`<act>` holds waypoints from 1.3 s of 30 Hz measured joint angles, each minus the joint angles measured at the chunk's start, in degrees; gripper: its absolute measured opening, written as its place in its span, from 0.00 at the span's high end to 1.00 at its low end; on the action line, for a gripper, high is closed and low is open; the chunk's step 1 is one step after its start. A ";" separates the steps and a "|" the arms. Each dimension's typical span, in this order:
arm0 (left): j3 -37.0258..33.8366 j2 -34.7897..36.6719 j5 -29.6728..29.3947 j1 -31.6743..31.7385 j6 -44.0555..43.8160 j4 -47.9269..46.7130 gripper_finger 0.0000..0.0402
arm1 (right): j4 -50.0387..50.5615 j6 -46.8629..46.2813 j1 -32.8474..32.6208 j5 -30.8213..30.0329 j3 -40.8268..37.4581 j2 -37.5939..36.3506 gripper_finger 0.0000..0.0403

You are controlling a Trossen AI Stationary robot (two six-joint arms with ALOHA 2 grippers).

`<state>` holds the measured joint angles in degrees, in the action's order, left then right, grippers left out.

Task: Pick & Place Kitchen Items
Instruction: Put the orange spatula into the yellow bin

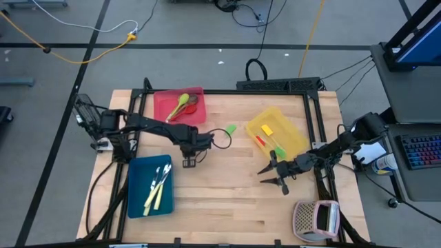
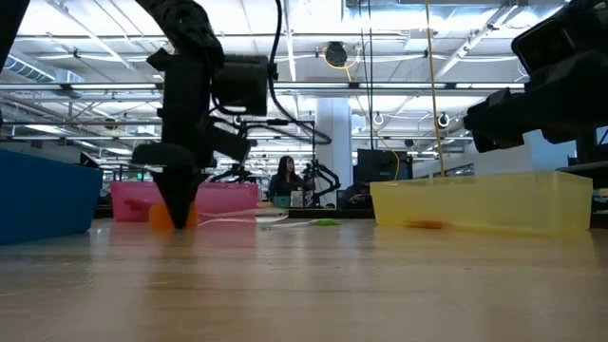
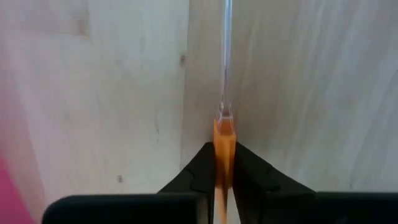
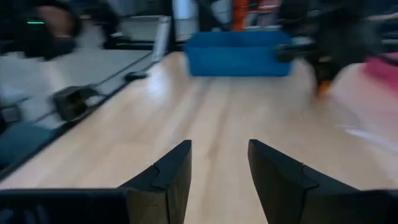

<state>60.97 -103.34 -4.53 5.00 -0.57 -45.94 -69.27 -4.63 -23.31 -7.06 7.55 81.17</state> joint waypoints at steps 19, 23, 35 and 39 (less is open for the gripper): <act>0.26 5.23 -6.21 -15.74 -11.55 31.85 0.93 | -9.63 4.26 2.94 -13.92 0.24 -0.02 0.65; 0.30 4.34 -7.17 -17.02 -11.70 39.07 0.93 | -8.58 1.99 4.15 -13.57 1.51 0.05 0.68; 0.52 -2.15 -7.62 -19.10 -12.66 55.88 0.94 | -8.11 1.52 4.26 -6.57 10.32 8.02 0.74; 0.34 -2.36 -8.54 -20.08 -12.10 55.41 0.91 | -8.87 2.42 4.56 -6.48 11.99 9.76 0.74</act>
<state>61.31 -105.69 -13.07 -15.08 -12.68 9.47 -78.14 -2.21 -18.75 -13.53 19.54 90.92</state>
